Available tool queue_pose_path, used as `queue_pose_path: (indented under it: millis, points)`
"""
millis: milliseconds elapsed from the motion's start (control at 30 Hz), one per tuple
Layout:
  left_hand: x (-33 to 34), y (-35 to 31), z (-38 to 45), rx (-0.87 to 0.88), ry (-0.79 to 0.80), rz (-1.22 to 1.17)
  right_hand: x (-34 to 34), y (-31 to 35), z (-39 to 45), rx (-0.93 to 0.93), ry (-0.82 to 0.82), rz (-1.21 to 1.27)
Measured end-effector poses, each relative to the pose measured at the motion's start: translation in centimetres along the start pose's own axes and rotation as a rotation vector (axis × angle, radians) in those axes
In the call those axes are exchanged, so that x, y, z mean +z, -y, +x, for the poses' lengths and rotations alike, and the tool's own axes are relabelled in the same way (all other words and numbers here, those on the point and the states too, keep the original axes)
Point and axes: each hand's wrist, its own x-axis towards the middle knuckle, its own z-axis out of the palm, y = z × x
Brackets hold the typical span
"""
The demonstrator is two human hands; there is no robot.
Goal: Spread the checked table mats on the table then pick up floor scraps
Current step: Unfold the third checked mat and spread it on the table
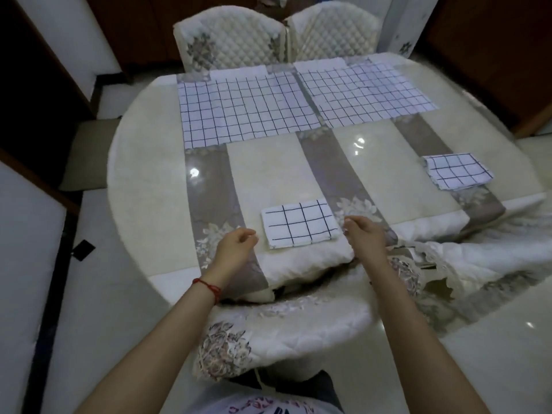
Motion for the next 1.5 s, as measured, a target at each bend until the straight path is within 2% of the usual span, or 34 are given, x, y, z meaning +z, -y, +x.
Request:
queue_pose_path:
  millis: [300,433,700,1000,1133,1267,1333,1500]
  points:
    - [5.8,-1.3,4.1,-0.352,-0.189,-0.051,1.2,-1.6,8.2,0.173,0.275,-0.327]
    - [7.2,-1.8,4.5,-0.394,-0.29,-0.069,2.0,-1.8,9.0,0.186,0.345,-0.364]
    - [7.3,-2.0,4.3,-0.369,-0.33,-0.173,2.9,-1.0,8.7,0.182,0.353,-0.281]
    - [2.5,-4.2,3.6,-0.216,-0.47,-0.326,3.5,4.6,7.4,-0.037,0.329,-0.115]
    - [1.1,-5.9,2.1,-0.103,-0.5,-0.042,4.3,8.0,5.9,-0.103,0.37,-0.053]
    - [1.1,-8.7,-0.4,0.153,-0.285,0.007,5.3,10.6,4.4,-0.151,0.394,-0.011]
    - [1.3,-9.5,-1.5,0.255,-0.234,0.029,5.4,11.5,3.6,-0.163,0.403,0.019]
    - [1.2,-9.5,-1.5,0.395,-0.35,0.096,5.1,12.5,1.7,-0.215,0.422,0.042]
